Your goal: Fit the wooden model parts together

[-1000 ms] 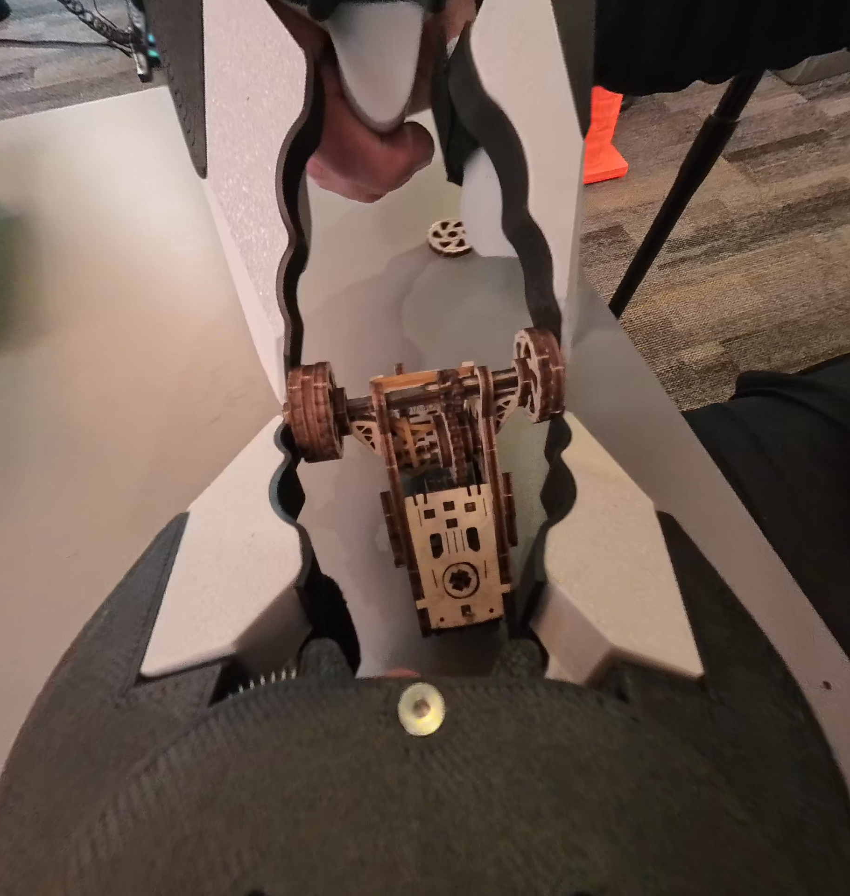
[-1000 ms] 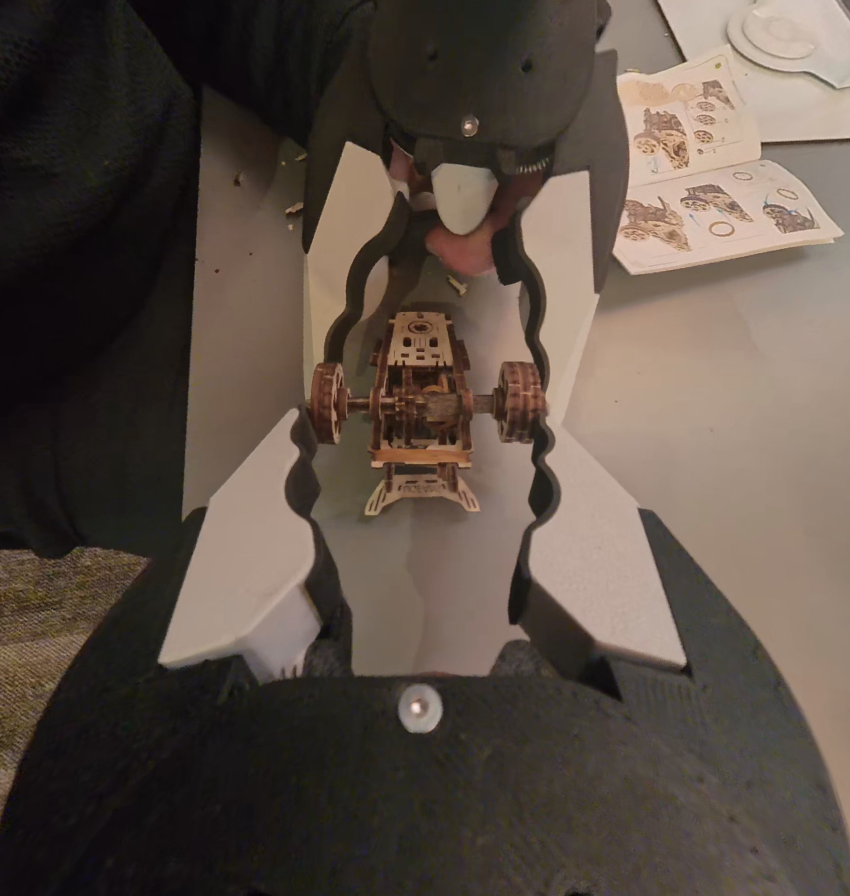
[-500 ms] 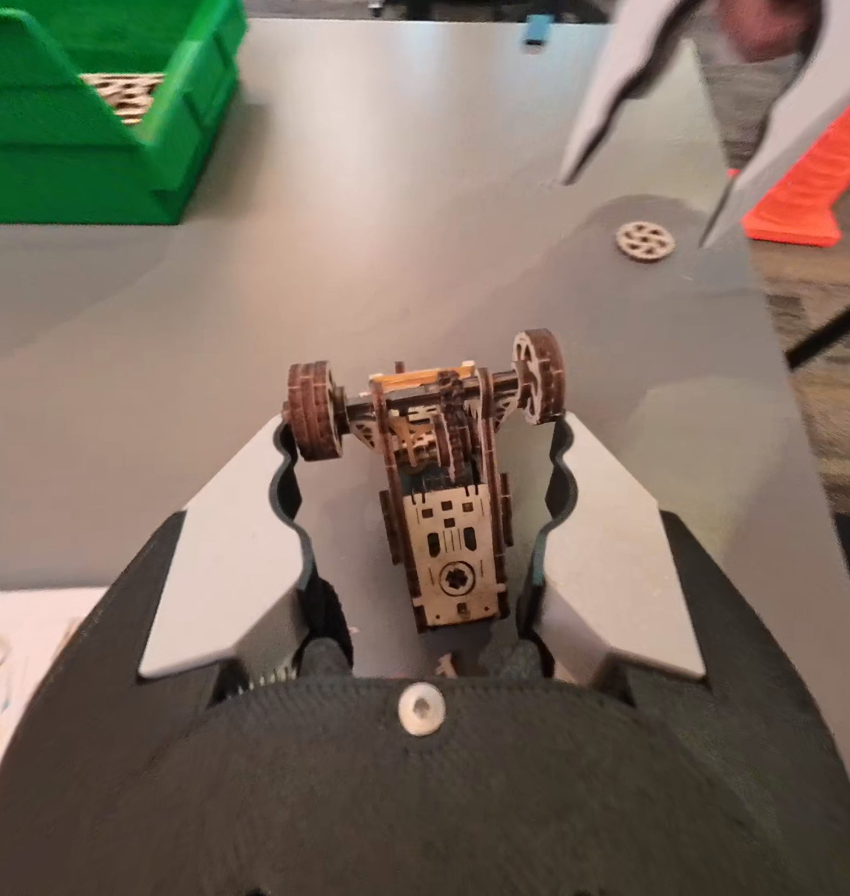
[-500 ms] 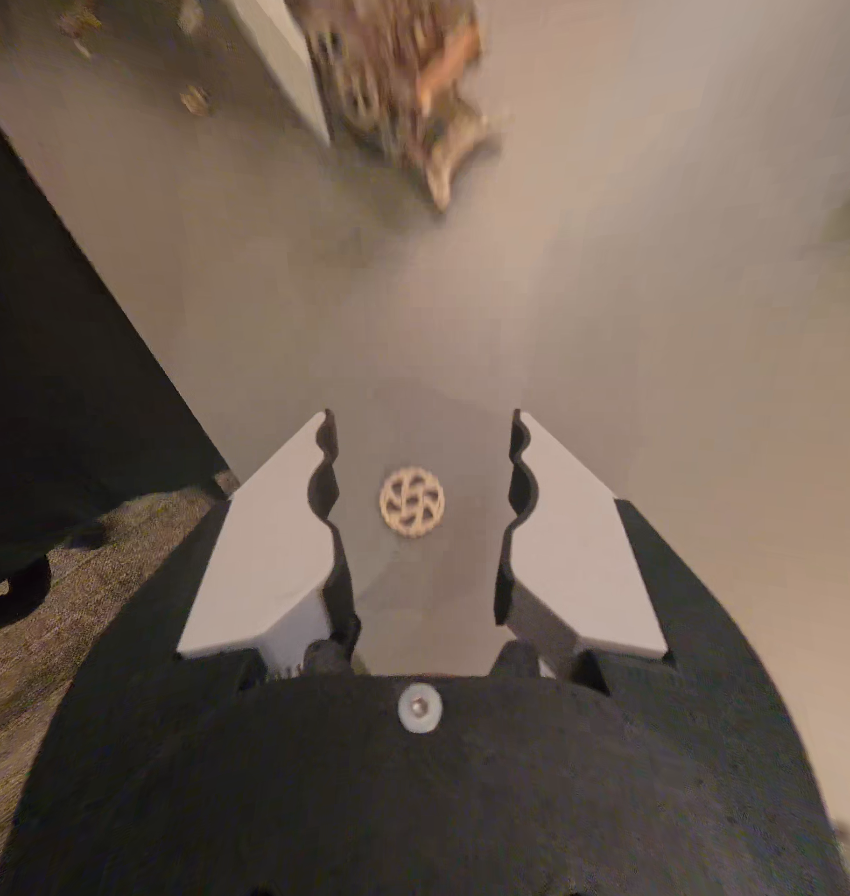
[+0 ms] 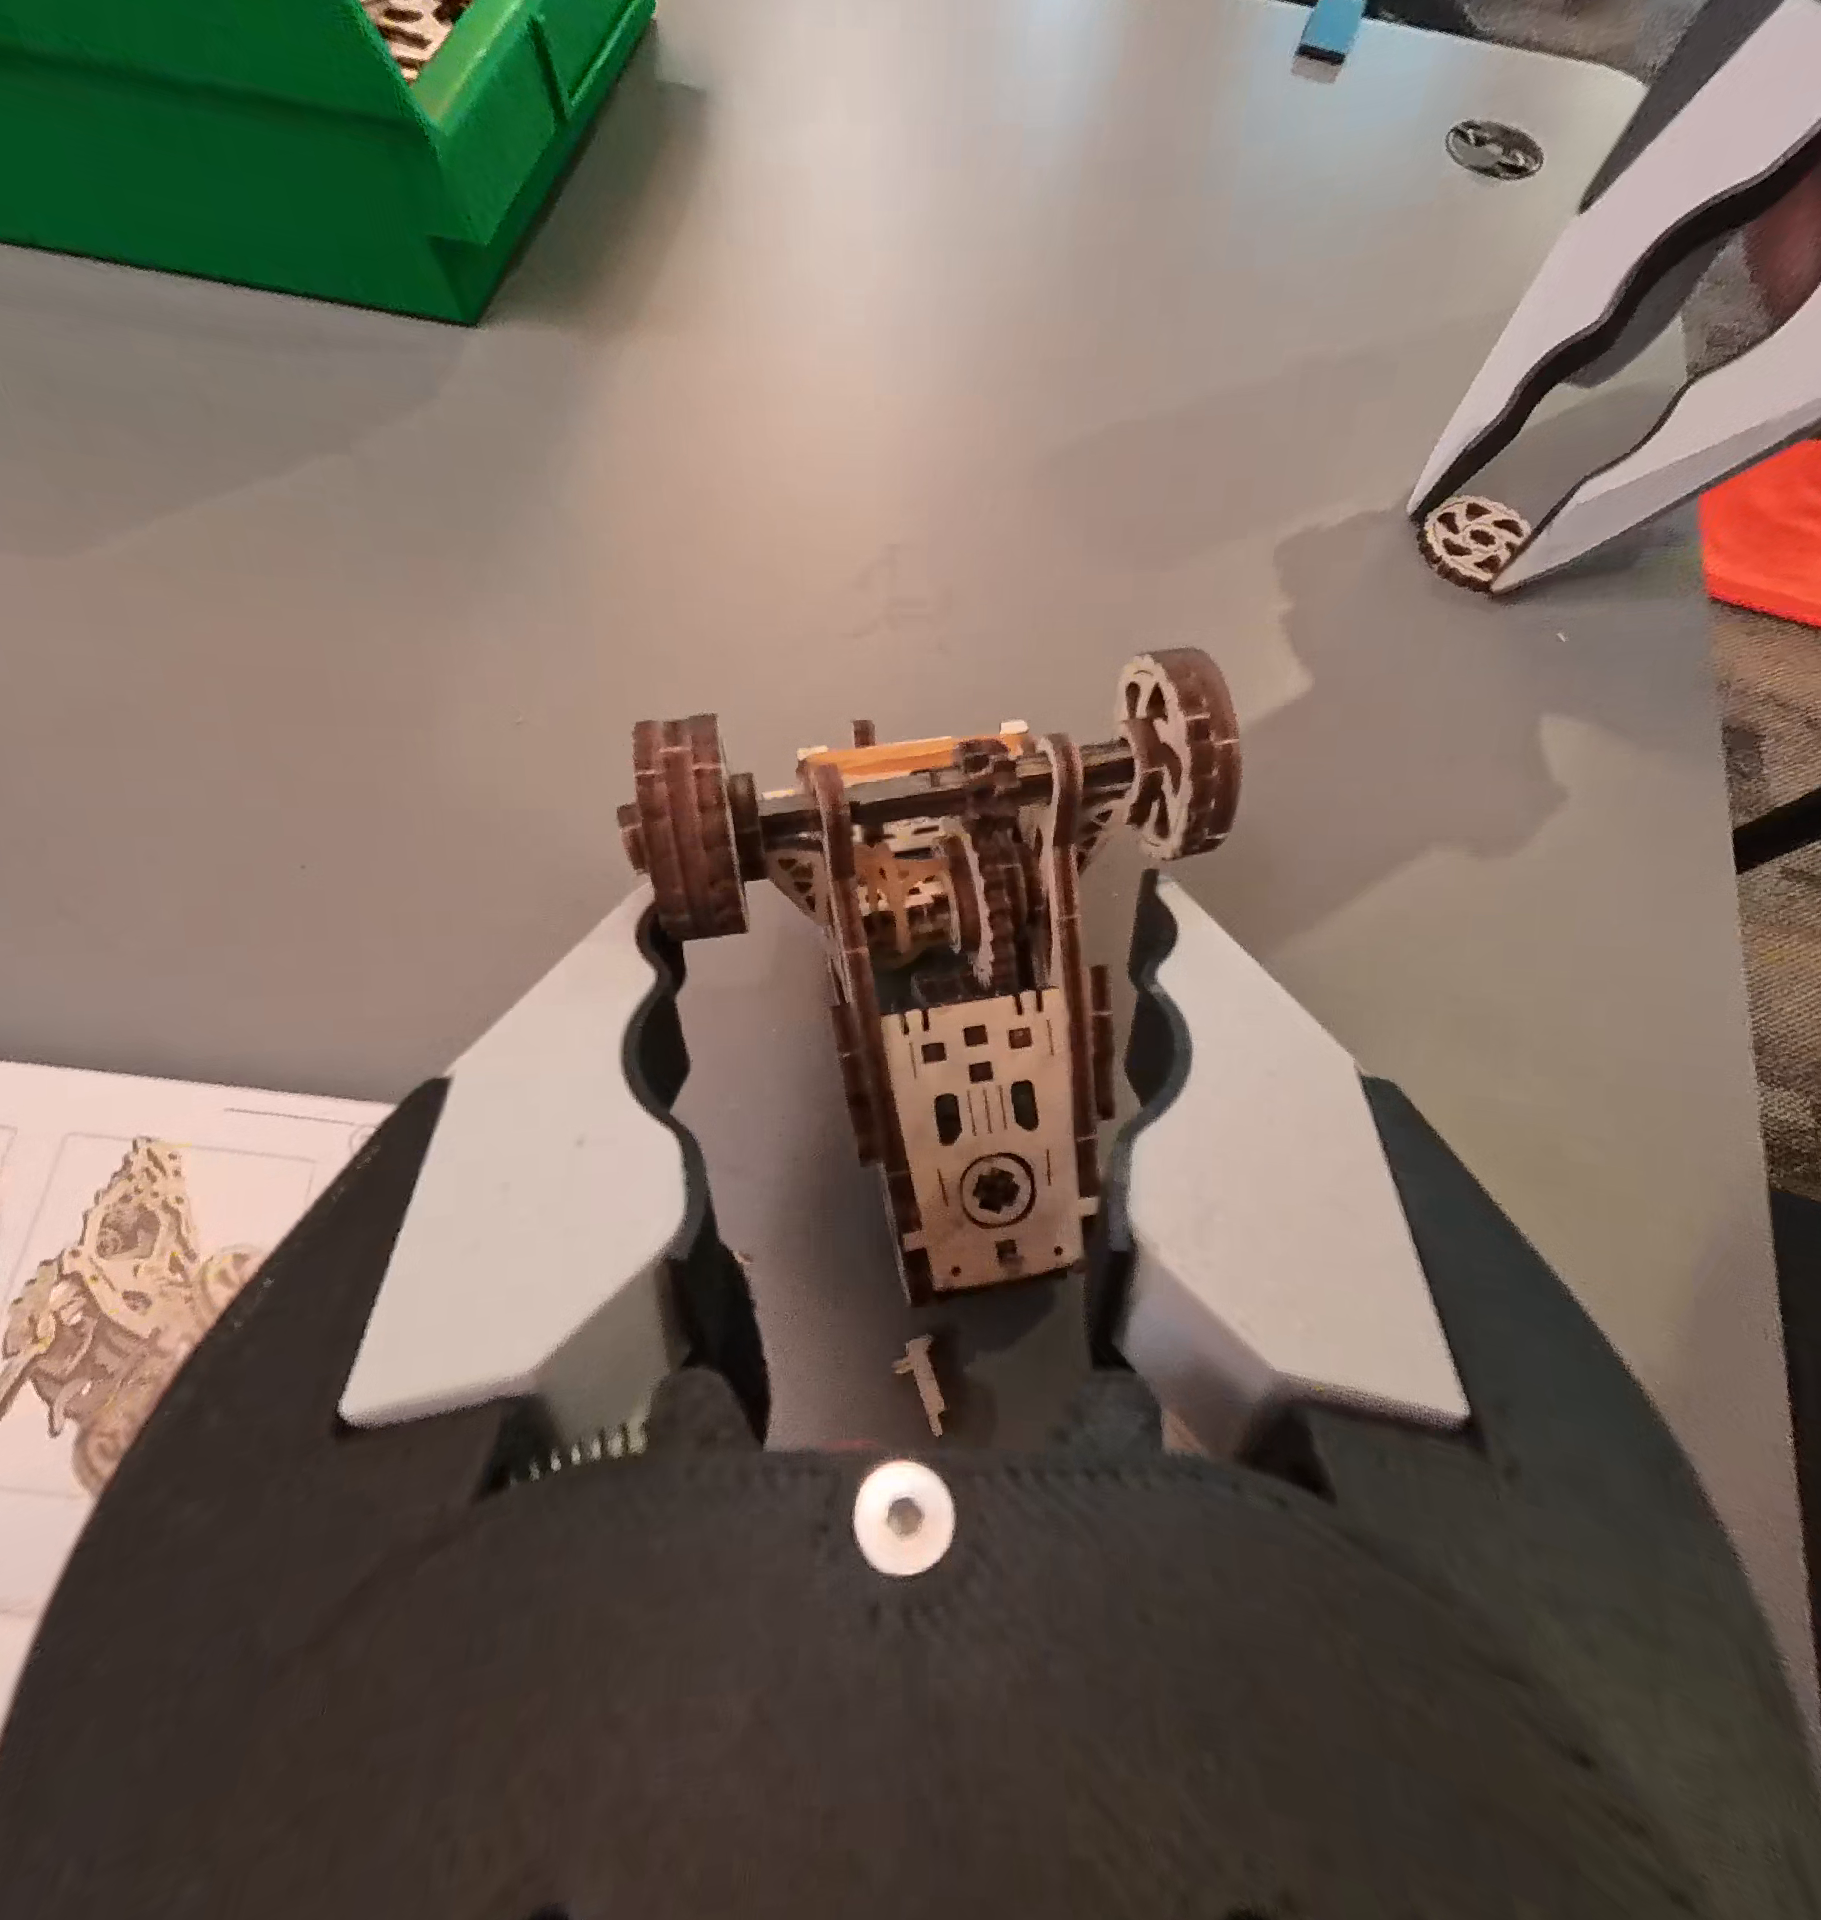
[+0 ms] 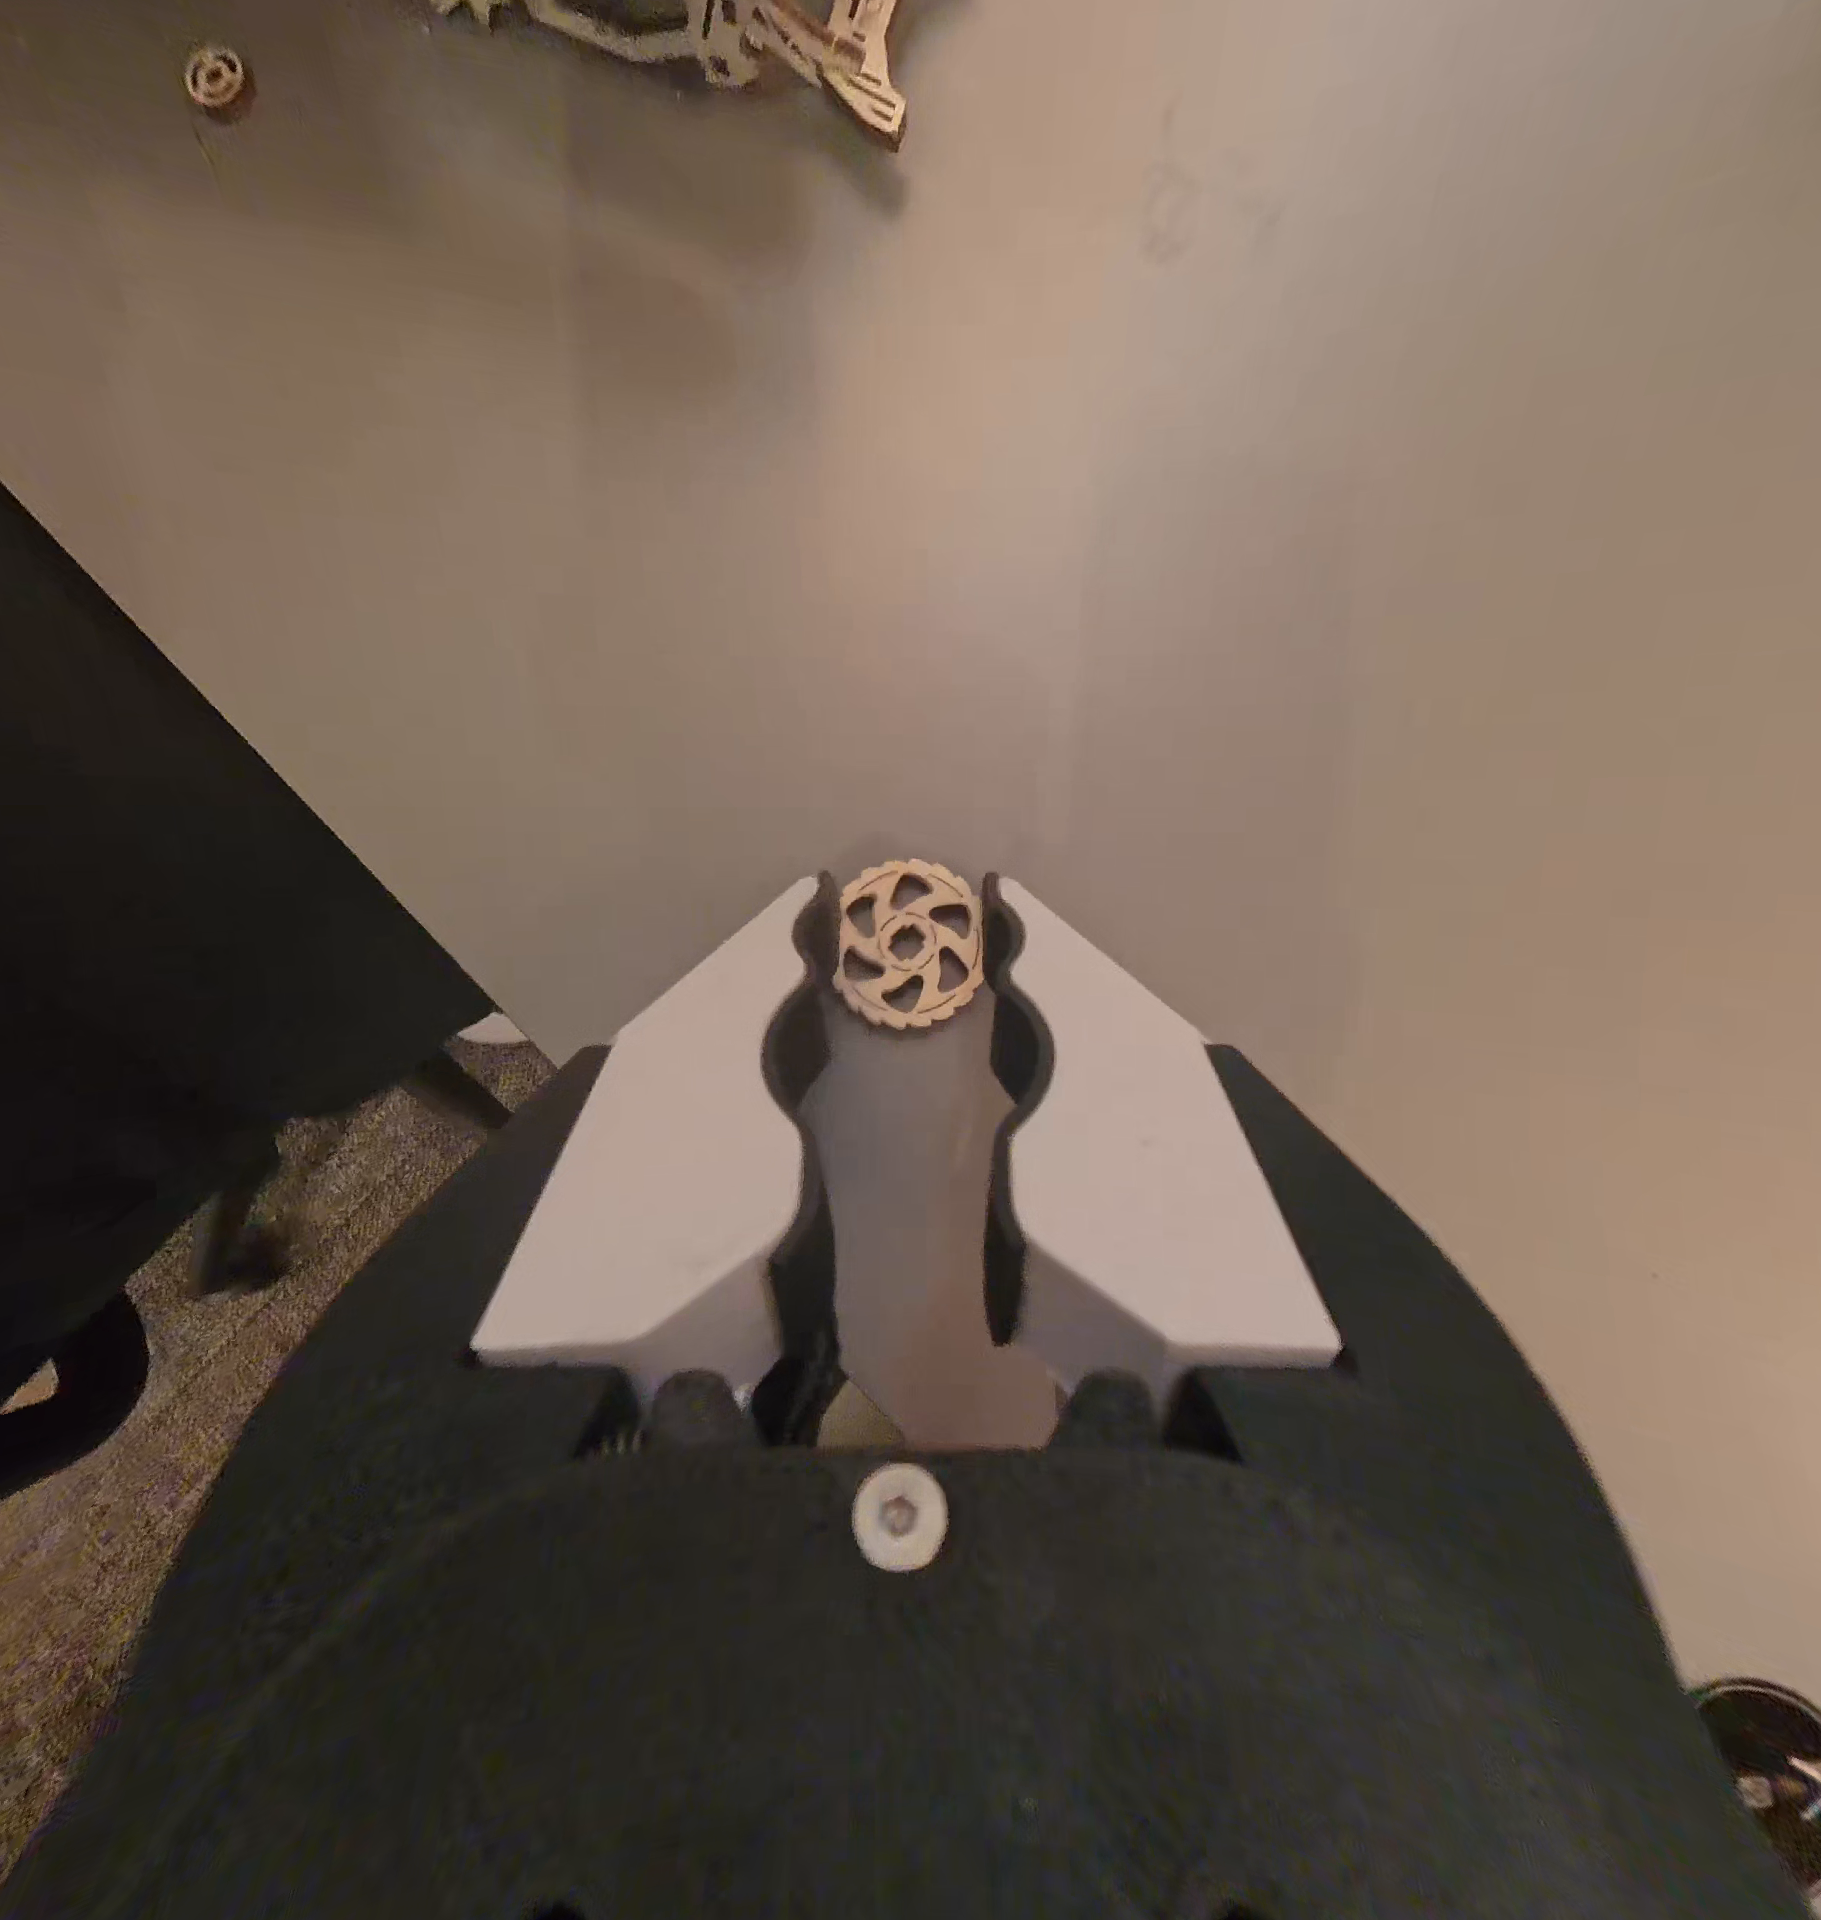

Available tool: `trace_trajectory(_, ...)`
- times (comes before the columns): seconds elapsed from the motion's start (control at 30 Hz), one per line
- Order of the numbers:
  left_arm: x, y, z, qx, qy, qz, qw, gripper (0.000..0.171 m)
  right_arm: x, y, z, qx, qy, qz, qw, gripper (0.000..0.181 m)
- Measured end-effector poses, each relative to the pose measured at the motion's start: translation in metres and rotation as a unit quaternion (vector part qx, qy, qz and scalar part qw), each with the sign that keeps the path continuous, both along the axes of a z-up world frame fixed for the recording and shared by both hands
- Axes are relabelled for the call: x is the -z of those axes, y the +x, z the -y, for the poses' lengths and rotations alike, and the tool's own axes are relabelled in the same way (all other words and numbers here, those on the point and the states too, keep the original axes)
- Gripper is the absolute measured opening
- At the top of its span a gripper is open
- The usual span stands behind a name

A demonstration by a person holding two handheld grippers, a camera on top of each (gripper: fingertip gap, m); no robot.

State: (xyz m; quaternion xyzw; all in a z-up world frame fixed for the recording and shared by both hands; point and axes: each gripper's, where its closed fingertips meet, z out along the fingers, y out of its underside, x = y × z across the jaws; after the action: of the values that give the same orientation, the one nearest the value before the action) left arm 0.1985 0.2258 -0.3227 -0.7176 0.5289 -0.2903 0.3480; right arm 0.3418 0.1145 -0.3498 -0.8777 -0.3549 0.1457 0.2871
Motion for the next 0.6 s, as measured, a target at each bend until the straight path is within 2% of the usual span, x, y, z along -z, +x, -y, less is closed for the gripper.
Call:
trace_trajectory(0.17,0.001,-0.001,-0.002,-0.009,-0.014,0.006,1.0,0.08,-0.005,-0.008,-0.004,0.007,0.029,-0.028,0.999,0.023)
trace_trajectory(0.37,0.001,-0.001,-0.005,-0.027,-0.034,0.016,0.999,0.079,-0.019,-0.041,-0.019,0.001,0.066,-0.097,0.993,0.023)
trace_trajectory(0.43,0.0,-0.001,-0.006,-0.03,-0.065,0.034,0.997,0.073,-0.032,-0.056,-0.029,-0.001,0.096,-0.124,0.988,0.023)
trace_trajectory(0.6,0.001,0.002,-0.009,-0.048,-0.167,0.072,0.982,0.073,-0.072,-0.093,-0.06,-0.015,0.176,-0.168,0.97,0.023)
